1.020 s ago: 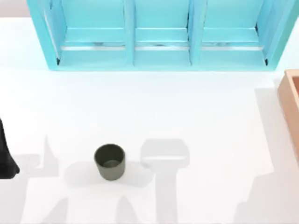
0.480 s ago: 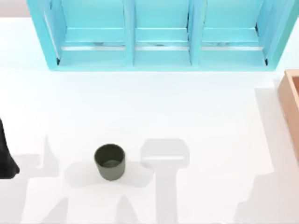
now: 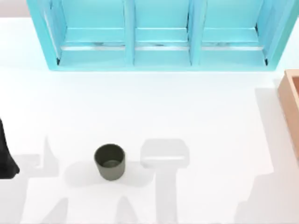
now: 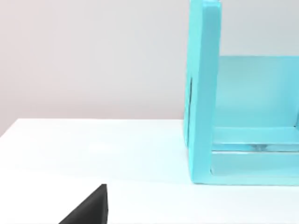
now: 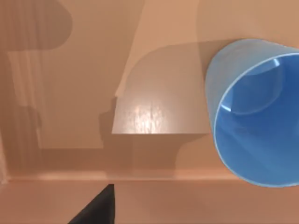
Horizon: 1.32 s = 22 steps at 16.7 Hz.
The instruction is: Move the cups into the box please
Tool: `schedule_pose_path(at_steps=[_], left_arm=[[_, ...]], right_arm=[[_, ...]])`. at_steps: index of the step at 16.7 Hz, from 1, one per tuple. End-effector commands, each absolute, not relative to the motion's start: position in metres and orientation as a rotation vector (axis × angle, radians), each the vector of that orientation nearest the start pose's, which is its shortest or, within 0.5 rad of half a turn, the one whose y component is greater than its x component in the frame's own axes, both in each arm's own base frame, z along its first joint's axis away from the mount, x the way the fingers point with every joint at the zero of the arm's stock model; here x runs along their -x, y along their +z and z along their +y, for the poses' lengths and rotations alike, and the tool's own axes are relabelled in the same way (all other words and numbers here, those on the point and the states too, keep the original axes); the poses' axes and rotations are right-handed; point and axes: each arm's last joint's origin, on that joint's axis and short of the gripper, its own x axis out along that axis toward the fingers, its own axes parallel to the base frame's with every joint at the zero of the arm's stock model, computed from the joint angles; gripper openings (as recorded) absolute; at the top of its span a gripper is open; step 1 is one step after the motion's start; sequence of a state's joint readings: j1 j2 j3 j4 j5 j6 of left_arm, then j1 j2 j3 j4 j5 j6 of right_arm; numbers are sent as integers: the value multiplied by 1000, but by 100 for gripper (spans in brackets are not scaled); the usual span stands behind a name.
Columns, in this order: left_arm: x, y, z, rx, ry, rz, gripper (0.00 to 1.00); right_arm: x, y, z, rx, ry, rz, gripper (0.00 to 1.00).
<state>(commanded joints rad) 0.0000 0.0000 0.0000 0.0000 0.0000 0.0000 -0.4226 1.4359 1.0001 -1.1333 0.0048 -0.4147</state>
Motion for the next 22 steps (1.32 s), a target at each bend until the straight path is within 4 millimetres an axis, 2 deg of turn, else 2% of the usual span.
schedule_pose_path(at_steps=[4, 6, 13, 16, 22], left_arm=[[-106, 160, -1, 0, 0, 0, 100], [-106, 160, -1, 0, 0, 0, 100], [-106, 160, -1, 0, 0, 0, 100], [-106, 160, -1, 0, 0, 0, 100], [-106, 160, -1, 0, 0, 0, 100]], right_arm=[[-218, 214, -96, -4, -12, 1571, 100], [-219, 223, -97, -4, -12, 1570, 100], [-221, 290, -98, -4, -12, 1570, 100], [-218, 310, -97, -4, -12, 1570, 100], [-218, 313, -96, -2, -10, 1571, 100]])
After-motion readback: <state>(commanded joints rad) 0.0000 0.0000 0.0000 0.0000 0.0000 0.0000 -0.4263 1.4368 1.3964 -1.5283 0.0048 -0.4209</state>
